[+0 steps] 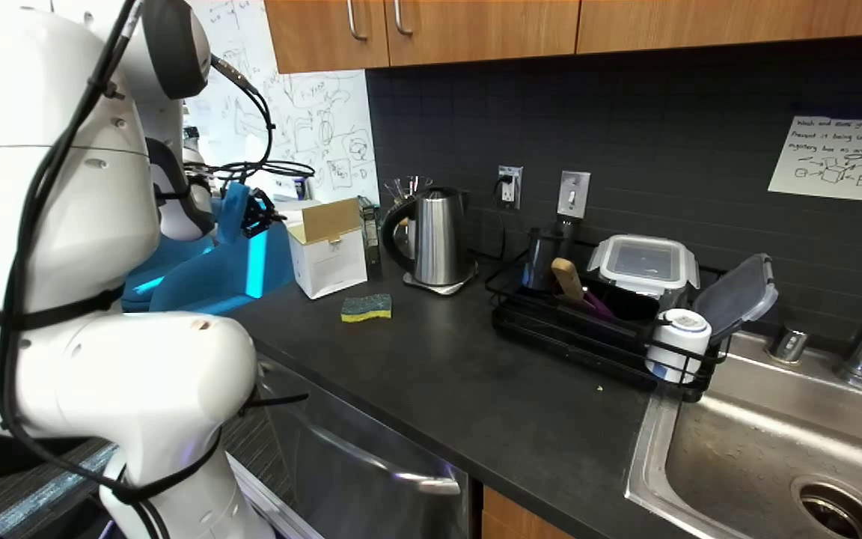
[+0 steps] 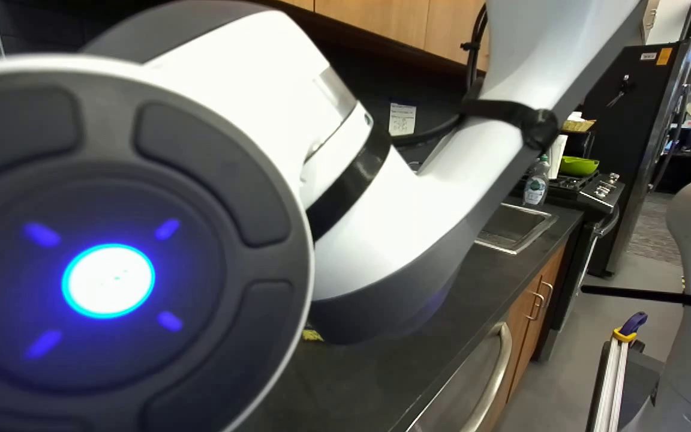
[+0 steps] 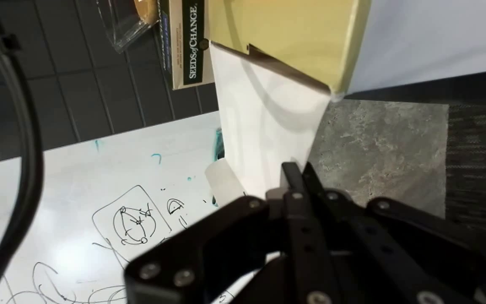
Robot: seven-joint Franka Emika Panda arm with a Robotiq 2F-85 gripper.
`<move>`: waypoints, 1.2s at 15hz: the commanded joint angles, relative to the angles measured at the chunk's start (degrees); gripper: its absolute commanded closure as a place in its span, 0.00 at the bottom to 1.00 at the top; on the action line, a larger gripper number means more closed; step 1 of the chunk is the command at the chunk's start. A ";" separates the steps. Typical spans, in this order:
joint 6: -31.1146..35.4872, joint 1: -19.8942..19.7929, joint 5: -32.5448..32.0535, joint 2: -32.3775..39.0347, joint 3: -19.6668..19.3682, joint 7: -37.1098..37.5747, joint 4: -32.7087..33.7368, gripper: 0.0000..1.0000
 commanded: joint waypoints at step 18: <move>4.24 -6.52 0.69 -9.00 1.07 16.20 -11.07 0.72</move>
